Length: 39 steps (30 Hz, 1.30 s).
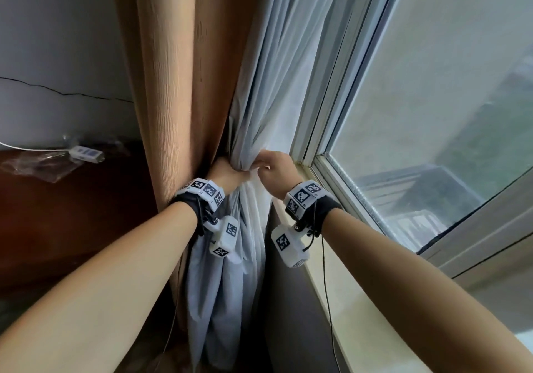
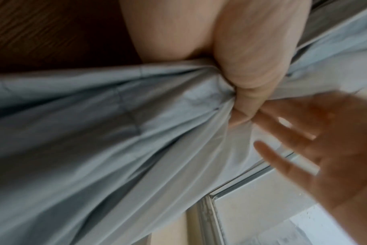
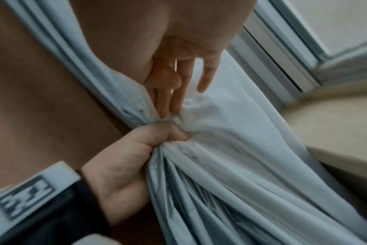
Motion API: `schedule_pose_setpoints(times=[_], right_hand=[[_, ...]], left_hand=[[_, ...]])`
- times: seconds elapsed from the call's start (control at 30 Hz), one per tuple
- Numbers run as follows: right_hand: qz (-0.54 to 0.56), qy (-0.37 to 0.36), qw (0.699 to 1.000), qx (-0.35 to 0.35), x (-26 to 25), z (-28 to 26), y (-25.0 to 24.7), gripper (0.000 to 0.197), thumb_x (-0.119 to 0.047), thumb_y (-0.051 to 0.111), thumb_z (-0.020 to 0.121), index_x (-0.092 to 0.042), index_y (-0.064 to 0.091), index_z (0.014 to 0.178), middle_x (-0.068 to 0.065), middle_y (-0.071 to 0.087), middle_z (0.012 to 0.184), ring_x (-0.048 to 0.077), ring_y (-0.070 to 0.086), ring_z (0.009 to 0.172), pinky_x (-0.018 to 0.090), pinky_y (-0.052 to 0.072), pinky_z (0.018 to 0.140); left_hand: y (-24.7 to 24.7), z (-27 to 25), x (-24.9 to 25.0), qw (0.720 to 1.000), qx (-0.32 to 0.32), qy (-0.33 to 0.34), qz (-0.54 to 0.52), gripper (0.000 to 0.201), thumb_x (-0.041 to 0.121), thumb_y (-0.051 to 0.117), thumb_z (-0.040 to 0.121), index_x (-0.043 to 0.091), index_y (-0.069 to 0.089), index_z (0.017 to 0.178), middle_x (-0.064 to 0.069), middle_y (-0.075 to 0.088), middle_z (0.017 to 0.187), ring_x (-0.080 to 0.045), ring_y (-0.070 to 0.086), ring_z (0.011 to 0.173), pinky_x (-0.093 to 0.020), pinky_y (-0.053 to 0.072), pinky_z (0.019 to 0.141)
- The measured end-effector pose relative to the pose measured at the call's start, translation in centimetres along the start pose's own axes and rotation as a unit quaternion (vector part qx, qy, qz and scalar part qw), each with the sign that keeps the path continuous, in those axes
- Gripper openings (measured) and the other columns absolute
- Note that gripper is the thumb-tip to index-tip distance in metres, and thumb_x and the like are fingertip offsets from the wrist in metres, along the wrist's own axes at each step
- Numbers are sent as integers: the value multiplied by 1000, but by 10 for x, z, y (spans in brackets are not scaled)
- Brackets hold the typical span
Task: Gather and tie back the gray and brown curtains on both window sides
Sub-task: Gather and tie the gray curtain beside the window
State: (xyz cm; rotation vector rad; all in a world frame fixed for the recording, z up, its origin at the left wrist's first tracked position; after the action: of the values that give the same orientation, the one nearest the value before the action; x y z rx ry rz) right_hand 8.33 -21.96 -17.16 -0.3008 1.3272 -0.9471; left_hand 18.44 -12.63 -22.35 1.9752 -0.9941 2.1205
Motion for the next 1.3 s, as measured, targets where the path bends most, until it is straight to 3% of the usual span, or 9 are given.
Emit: schedule_pose_setpoints(times=[0.13, 0.23, 0.3, 0.43, 0.57, 0.87, 1.03, 1.2, 1.3], right_hand=[[77, 135, 979, 133, 29, 7, -1, 39, 3, 55, 78, -8, 61, 115, 5, 63, 118, 18, 59, 113, 36, 48, 102], [231, 255, 937, 58, 49, 13, 11, 86, -3, 73, 72, -13, 30, 146, 1, 40, 143, 21, 41, 131, 42, 40, 110], [295, 260, 920, 0, 52, 18, 23, 77, -8, 80, 66, -13, 45, 135, 4, 55, 133, 26, 55, 120, 44, 48, 101], [99, 254, 962, -13, 48, 25, 32, 20, -25, 73, 78, -9, 65, 84, 7, 68, 81, 22, 65, 76, 33, 55, 68], [-21, 157, 984, 85, 35, 19, 21, 19, -12, 58, 84, -4, 59, 101, 10, 65, 96, 25, 62, 86, 37, 53, 75], [-80, 81, 993, 7, -6, 0, 4, 10, -8, 51, 83, -9, 43, 90, 11, 57, 81, 31, 52, 73, 35, 40, 64], [-8, 40, 999, -16, 5, -1, 9, 34, -13, 43, 75, -5, 69, 95, 10, 74, 94, 30, 69, 92, 43, 56, 84], [84, 117, 985, 99, 31, 3, -3, 30, 4, 50, 76, -11, 74, 87, 2, 75, 87, 18, 69, 85, 37, 57, 85], [129, 240, 958, 89, 56, 5, -6, 51, -3, 63, 77, -9, 53, 126, 5, 58, 123, 20, 57, 113, 34, 49, 94]], left_hand=[[-14, 0, -1, 999, 1, -27, -16, 45, 5, 74, 75, 1, 61, 118, -8, 64, 111, -22, 60, 103, -26, 45, 86], [-22, -1, -4, 999, -5, -43, -23, 46, 7, 74, 69, 1, 65, 114, -10, 67, 109, -27, 63, 104, -27, 48, 86], [-26, -2, -6, 998, -13, -53, -27, 51, 11, 75, 62, 3, 66, 112, -8, 67, 103, -27, 63, 100, -26, 47, 81], [-26, -3, -5, 999, -10, -31, -18, 43, 9, 77, 69, 2, 65, 110, -5, 65, 99, -23, 64, 97, -24, 44, 78], [-21, 2, -5, 999, 21, -24, 7, 45, 18, 79, 68, 5, 65, 109, -6, 68, 102, -22, 65, 95, -27, 49, 82], [8, 3, 10, 991, -86, 52, 91, 68, 13, 82, 71, 4, 52, 132, -14, 59, 130, -24, 55, 124, -30, 44, 103], [6, 1, 4, 999, -11, 35, 5, 36, 13, 84, 71, 8, 66, 102, -6, 67, 105, -19, 64, 107, -29, 50, 85], [-5, -6, 2, 999, -8, -31, -19, 49, 16, 79, 72, 4, 64, 116, -7, 65, 110, -22, 62, 105, -33, 50, 91], [-14, -10, 2, 998, -11, -58, -18, 31, 1, 71, 73, 4, 66, 103, -10, 65, 103, -25, 61, 98, -25, 45, 80]])
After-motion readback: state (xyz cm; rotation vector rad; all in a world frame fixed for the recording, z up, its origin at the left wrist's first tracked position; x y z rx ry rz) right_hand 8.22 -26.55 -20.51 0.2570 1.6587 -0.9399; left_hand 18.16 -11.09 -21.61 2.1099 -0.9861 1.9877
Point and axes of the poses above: each hand's wrist, its own z-axis towards the middle knuckle, its own y-axis out of the palm, x = y × z, the point moved 2 cm from there along z, towards the middle knuckle
